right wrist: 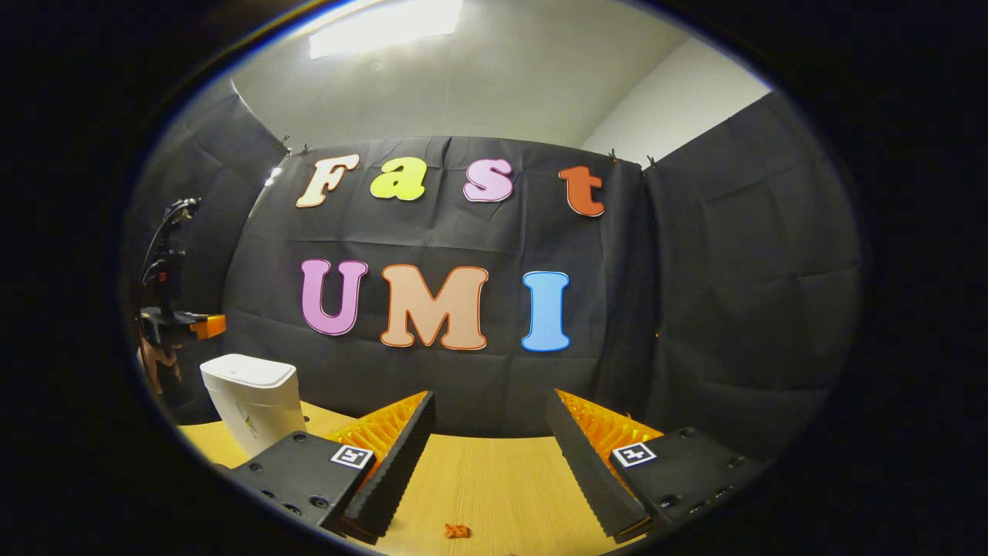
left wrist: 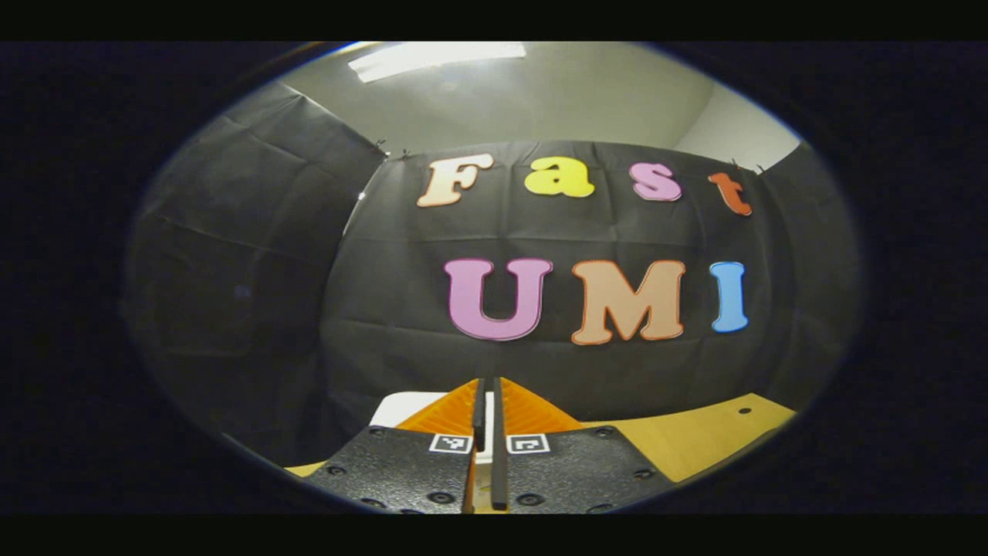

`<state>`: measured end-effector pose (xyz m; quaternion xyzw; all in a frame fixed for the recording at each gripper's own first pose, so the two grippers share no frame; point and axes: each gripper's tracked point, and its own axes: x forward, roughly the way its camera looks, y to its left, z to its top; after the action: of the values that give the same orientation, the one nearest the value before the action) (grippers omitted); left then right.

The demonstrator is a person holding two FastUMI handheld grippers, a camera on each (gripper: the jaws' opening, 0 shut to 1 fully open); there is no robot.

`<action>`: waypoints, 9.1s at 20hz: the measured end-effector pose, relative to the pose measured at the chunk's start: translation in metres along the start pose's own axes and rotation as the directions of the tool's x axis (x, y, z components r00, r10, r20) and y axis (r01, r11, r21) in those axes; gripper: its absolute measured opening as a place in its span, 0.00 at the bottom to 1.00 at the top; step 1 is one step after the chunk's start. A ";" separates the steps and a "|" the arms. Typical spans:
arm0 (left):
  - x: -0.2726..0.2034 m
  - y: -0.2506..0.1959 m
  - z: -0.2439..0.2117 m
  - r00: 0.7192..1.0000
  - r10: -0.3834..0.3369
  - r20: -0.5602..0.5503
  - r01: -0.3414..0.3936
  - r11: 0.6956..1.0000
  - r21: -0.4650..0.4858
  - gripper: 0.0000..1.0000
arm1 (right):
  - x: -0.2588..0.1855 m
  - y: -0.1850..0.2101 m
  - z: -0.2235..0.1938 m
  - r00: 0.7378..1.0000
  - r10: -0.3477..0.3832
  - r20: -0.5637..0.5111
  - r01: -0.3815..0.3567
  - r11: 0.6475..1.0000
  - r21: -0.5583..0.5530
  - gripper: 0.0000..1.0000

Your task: Press the lid of the desktop garbage bin to open it, pick up the crumpled paper on the desktop and throw it into the bin, then pick up the pop can on the desktop and drop it into the bin, and finally close the garbage bin lid.

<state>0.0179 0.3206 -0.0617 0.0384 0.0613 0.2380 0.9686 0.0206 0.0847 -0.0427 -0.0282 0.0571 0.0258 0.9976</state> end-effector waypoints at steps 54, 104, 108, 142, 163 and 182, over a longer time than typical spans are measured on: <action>-0.200 -0.128 -0.006 0.999 -0.033 -0.006 0.033 0.998 0.056 0.94 | 0.066 0.060 -0.397 0.574 0.294 -0.764 -0.397 0.916 0.054 0.36; -0.134 -0.184 -0.222 0.897 -0.351 -0.270 0.345 0.936 -0.072 0.94 | 0.103 -0.007 -0.020 0.976 0.152 -0.157 -0.158 0.987 -0.027 0.89; -0.130 -0.210 -0.272 0.890 -0.328 -0.317 0.334 0.942 -0.038 0.94 | 0.086 -0.072 -0.057 0.973 0.075 -0.219 -0.080 0.997 -0.010 0.89; 0.079 0.041 -0.109 0.956 0.053 -0.289 -0.048 0.999 0.021 0.73 | 0.027 0.007 -0.094 0.927 0.125 -0.354 -0.071 0.984 0.161 0.89; 0.156 0.021 0.126 0.999 0.019 0.043 -0.023 0.994 0.106 0.92 | 0.027 0.001 -0.098 0.926 0.127 -0.355 -0.063 0.980 0.188 0.92; 0.055 0.012 -0.002 0.990 0.021 -0.138 -0.011 0.997 0.070 0.95 | 0.015 -0.034 -0.082 0.942 0.105 -0.319 -0.048 0.982 0.182 0.92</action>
<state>0.0605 0.3569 -0.0676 0.0559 0.1366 0.2455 0.9581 0.0285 0.0468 -0.1244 0.0564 0.2249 0.0545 0.9712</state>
